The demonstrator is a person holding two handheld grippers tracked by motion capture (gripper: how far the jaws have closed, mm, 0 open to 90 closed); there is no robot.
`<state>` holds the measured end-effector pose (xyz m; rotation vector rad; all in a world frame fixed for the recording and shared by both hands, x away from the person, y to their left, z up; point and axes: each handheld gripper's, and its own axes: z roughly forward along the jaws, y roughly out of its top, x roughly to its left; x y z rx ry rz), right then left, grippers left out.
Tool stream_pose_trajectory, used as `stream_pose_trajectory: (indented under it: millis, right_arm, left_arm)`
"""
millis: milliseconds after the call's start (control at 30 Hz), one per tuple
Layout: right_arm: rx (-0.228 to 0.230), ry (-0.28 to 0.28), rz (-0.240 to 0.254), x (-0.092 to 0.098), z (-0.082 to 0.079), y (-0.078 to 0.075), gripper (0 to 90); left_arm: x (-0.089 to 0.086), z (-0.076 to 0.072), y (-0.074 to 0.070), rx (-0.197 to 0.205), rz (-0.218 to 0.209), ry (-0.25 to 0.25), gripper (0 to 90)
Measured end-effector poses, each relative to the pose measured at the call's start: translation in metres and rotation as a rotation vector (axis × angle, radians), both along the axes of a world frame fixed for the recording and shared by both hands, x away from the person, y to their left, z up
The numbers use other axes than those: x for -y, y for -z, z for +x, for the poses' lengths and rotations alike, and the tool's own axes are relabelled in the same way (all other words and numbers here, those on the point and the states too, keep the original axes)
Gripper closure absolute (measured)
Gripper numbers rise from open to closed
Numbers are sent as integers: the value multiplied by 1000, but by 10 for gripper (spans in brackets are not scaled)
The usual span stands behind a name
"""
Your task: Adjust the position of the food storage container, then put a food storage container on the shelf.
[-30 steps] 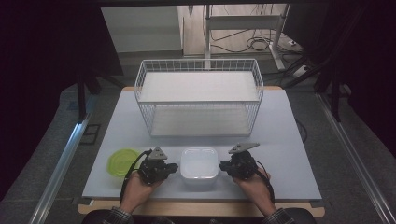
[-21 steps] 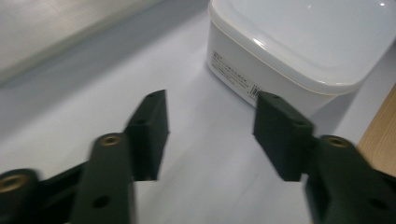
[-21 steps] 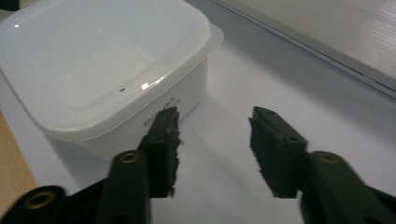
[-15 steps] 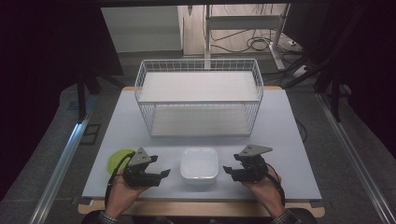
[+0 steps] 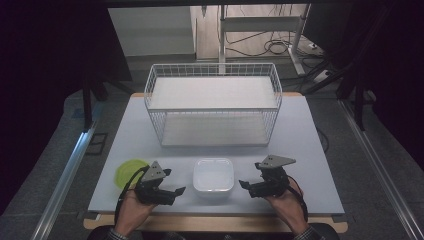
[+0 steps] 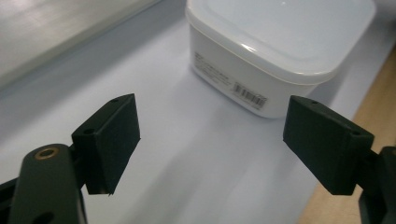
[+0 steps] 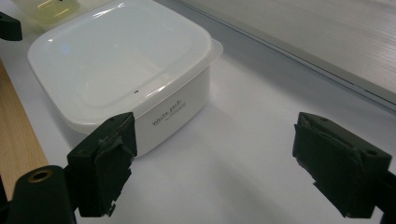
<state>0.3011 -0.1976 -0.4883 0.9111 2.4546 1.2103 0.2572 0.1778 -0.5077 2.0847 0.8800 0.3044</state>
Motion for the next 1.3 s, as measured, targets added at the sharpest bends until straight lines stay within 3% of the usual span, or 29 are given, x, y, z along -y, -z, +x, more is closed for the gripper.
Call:
stream_pose_trajectory:
  millis: [67, 300, 467, 600, 933, 1100, 1300]
  right_arm:
    - [1, -2, 2, 0, 0, 0, 128]
    - [19, -11, -2, -2, 0, 0, 111]
    - [21, -15, 5, -5, 1, -1, 102]
    - [18, -31, 12, -10, 0, -5, 95]
    - [-59, -63, 10, -25, 2, -3, 43]
    - [-109, -62, 19, -29, 6, -6, 130]
    - [-169, -79, 39, -34, 17, -4, 210]
  left_arm:
    - [1, 1, 1, -14, -10, 1, 184]
    - [9, 1, 4, -13, 64, 12, 157]
    - [11, 3, 0, -22, 29, 5, 154]
    - [14, 7, -4, -57, 15, -8, 136]
    - [28, 20, -11, -71, 4, 24, 120]
    - [36, 25, -10, -98, -23, 62, 80]
    - [38, 37, -8, -132, -77, 74, 137]
